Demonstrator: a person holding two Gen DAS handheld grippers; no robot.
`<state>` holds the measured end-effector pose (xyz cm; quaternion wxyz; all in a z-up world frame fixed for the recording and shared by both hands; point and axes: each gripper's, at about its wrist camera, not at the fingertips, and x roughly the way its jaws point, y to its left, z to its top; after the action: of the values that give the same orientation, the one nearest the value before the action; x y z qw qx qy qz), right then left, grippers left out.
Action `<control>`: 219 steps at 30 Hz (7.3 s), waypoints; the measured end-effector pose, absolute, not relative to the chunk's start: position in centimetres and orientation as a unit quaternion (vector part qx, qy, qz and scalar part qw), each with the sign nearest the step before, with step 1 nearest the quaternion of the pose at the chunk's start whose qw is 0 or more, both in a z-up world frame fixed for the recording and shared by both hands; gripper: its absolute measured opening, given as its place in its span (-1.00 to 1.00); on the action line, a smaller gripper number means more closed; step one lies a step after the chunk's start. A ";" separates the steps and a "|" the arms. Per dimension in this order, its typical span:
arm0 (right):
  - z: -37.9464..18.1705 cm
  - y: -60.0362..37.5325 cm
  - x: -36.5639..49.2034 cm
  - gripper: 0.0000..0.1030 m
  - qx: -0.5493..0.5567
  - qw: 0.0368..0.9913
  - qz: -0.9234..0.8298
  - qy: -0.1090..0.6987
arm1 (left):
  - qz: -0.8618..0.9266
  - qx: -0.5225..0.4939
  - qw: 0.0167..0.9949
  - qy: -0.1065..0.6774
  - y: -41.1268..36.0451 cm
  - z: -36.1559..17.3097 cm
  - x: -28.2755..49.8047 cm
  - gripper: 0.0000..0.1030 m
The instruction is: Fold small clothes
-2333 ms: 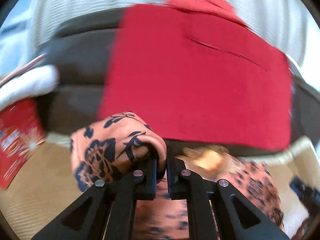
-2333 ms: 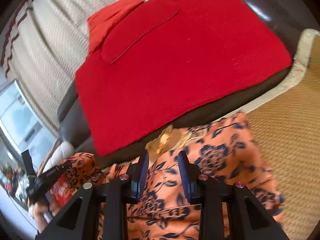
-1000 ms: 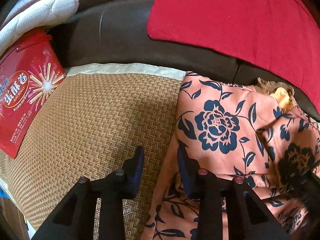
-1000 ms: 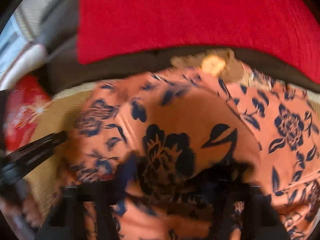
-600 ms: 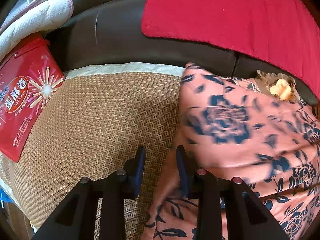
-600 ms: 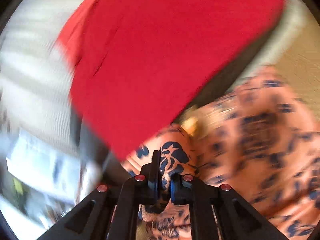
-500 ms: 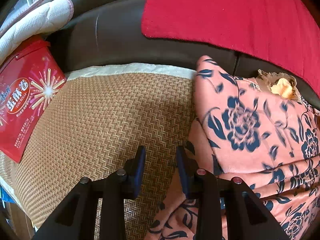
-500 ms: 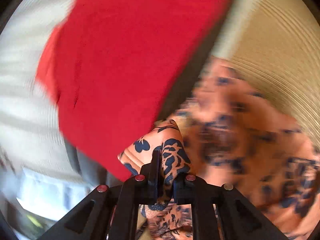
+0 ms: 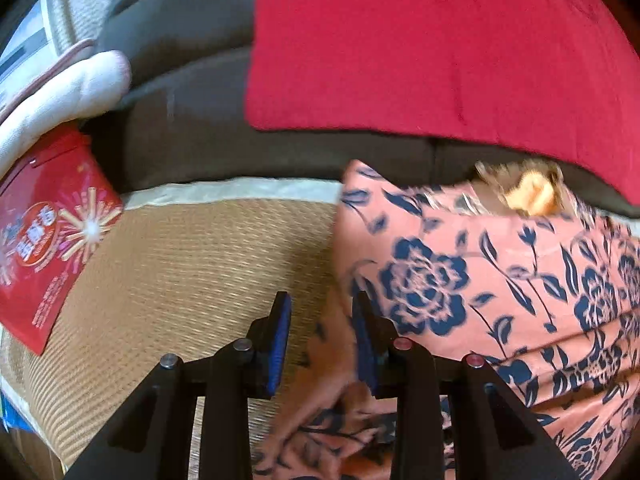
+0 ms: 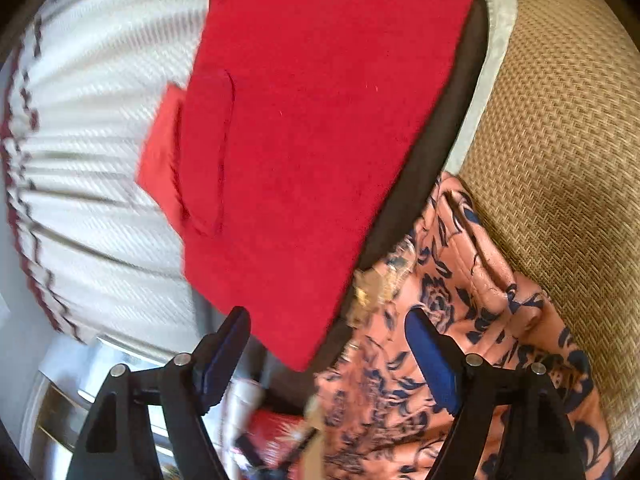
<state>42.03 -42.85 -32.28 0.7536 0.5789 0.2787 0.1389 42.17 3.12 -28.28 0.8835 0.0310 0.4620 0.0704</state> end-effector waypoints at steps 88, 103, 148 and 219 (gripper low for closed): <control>-36.1 -40.3 18.8 -0.49 0.198 0.810 -0.020 0.552 | -0.079 -0.108 0.833 0.538 10.3 -32.7 16.0 -0.85; -29.9 -44.4 23.2 -0.86 0.316 0.806 0.075 0.494 | -0.114 -0.195 0.861 0.455 12.9 -26.4 18.9 -0.88; -35.6 -44.2 17.6 0.50 0.354 0.777 -0.022 0.520 | -0.062 -0.103 0.815 0.567 13.2 -31.1 18.2 0.52; -35.2 -48.4 53.2 0.87 0.591 0.726 0.162 0.312 | -0.054 -0.385 0.832 0.395 18.1 -27.6 45.0 0.18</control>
<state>53.21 -48.40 -35.24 0.7262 0.5908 0.3123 0.1615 44.97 18.13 -27.58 0.8325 -0.3846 0.3952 -0.0541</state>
